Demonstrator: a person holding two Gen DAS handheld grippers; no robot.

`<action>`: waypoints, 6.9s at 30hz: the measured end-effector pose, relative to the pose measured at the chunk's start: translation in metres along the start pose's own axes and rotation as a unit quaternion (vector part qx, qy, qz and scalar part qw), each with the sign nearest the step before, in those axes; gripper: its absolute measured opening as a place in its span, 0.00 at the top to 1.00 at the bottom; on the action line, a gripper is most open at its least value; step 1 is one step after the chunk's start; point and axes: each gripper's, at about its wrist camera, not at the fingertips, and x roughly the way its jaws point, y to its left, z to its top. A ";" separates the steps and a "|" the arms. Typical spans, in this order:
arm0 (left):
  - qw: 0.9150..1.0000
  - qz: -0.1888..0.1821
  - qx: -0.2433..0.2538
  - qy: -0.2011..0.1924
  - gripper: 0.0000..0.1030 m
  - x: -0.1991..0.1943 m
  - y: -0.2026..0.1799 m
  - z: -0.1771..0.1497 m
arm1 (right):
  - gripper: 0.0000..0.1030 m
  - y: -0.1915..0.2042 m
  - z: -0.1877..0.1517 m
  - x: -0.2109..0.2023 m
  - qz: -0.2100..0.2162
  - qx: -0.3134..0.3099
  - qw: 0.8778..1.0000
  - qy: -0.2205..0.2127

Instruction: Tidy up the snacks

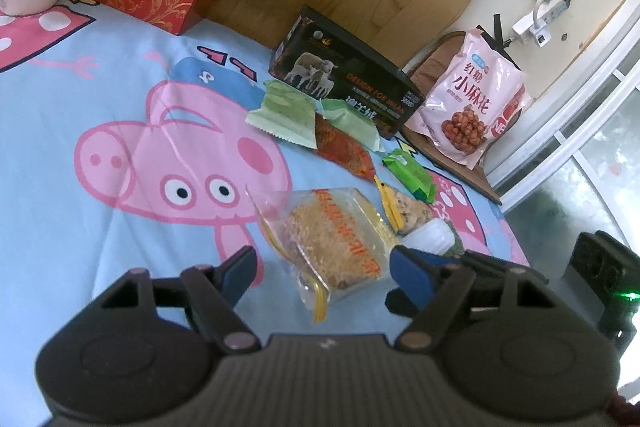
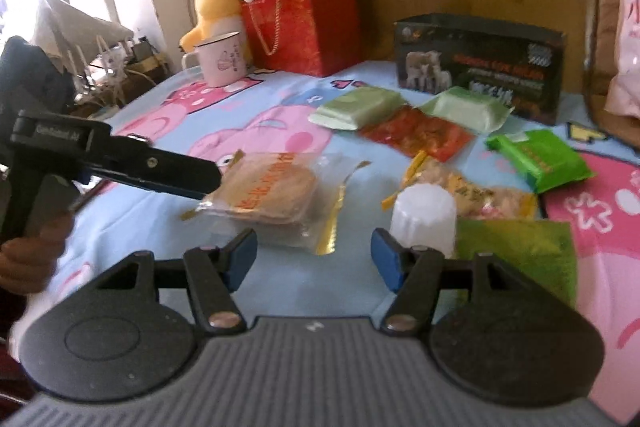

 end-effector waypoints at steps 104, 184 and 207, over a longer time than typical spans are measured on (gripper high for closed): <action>0.997 0.024 0.073 -0.001 0.44 0.170 -0.075 0.220 | 0.58 -0.169 0.169 0.052 -0.099 0.046 0.992 -0.061; 0.998 0.028 0.055 0.019 0.38 0.116 -0.035 0.116 | 0.64 -0.088 0.113 0.062 0.017 0.026 0.999 0.040; 0.997 0.016 0.063 -0.040 0.33 0.158 -0.061 0.192 | 0.50 -0.176 0.148 0.022 -0.063 0.072 0.993 -0.064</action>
